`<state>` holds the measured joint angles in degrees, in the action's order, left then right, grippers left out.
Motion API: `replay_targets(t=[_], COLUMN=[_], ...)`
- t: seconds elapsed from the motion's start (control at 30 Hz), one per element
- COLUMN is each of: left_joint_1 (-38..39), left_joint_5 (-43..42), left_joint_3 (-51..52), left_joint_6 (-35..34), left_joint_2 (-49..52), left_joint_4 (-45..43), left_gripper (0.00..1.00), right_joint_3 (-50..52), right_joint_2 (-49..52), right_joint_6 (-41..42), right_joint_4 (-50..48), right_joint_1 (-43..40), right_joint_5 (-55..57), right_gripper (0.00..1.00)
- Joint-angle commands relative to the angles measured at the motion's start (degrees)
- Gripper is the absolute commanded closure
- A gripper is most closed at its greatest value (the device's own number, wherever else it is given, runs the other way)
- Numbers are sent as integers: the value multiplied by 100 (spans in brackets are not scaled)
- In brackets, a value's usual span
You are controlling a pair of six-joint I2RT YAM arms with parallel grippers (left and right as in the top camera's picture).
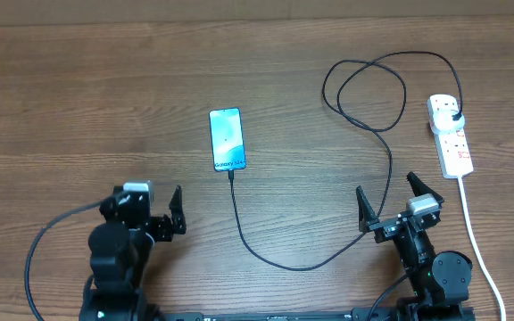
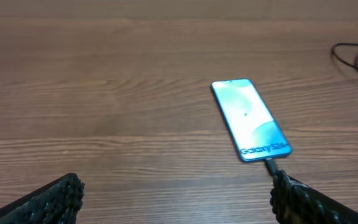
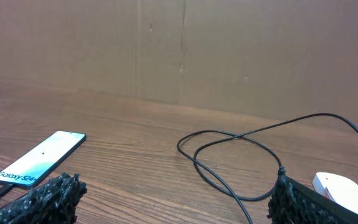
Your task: Plug charger to phone and switch on socket
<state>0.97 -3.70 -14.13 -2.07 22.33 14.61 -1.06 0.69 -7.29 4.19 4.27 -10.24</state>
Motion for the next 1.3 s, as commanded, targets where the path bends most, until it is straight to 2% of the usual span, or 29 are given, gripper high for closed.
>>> replay_targets(t=[0.0,0.13,0.3,0.57,1.27], left_joint_1=[-20,-20,-20,-15,-15], left_joint_5=[282,282,284,249,264], left_joint_3=[289,686,1224,1259,1261], left_joint_6=[481,852,938,1099,1106], left_joint_2=[-470,-925,-1539,-2240,-2208], left_joint_4=[-48,-232,-673,-765,-758], left_gripper=[0,0,0,0,0], right_joint_3=[61,61,61,61,61], right_joint_2=[-52,-52,-52,-52,-52], right_joint_6=[35,35,35,35,35], right_joint_4=[-22,-22,-22,-22,-22], right_joint_1=[42,42,42,42,42], right_joint_5=[33,33,33,33,33], right_gripper=[0,0,0,0,0])
